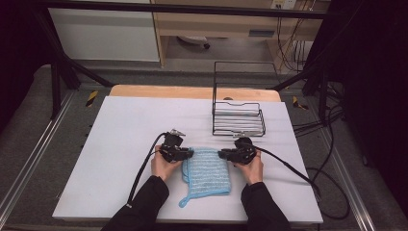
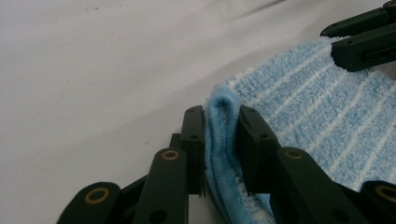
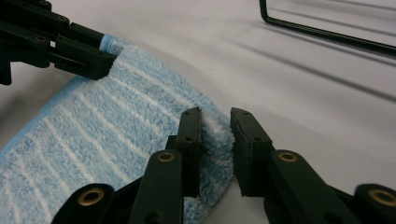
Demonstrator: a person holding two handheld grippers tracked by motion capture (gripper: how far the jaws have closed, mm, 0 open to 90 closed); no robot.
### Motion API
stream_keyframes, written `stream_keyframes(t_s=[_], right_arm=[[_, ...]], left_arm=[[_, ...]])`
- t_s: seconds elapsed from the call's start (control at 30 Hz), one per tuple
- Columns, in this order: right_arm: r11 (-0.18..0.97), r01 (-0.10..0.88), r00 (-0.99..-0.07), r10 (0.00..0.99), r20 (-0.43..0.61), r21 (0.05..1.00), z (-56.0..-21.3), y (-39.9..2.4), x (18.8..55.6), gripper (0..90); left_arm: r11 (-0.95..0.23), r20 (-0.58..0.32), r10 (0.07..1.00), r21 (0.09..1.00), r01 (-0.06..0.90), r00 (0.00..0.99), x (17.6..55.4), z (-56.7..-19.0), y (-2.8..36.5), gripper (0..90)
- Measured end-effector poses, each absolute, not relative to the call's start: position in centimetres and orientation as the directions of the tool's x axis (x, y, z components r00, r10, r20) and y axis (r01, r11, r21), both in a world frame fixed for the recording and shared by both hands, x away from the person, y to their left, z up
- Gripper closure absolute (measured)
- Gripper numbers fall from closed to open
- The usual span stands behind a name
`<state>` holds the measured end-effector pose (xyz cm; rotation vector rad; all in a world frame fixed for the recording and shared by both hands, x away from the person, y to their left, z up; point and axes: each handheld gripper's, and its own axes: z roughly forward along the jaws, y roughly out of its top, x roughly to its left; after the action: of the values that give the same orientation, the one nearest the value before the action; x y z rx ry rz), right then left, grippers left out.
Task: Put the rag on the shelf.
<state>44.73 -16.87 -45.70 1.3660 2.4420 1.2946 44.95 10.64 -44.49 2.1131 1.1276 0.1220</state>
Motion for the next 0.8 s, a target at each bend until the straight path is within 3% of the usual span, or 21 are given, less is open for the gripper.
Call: stream_keyframes(t_s=[0.33, 0.8], right_arm=[[0.226, 0.698, -0.581, 0.733, 0.353, 0.679, -45.4, -16.9, 44.6, 80.9], [0.197, 0.651, -0.609, 0.713, 0.349, 0.733, -43.5, -17.2, 43.6, 81.4]], left_arm=[[-0.315, -0.288, 0.745, 0.644, 0.697, 0.602, 45.1, -44.4, 11.1, 77.5], [-0.25, -0.311, 0.728, 0.709, 0.659, 0.611, 43.8, -43.1, 12.1, 78.5]])
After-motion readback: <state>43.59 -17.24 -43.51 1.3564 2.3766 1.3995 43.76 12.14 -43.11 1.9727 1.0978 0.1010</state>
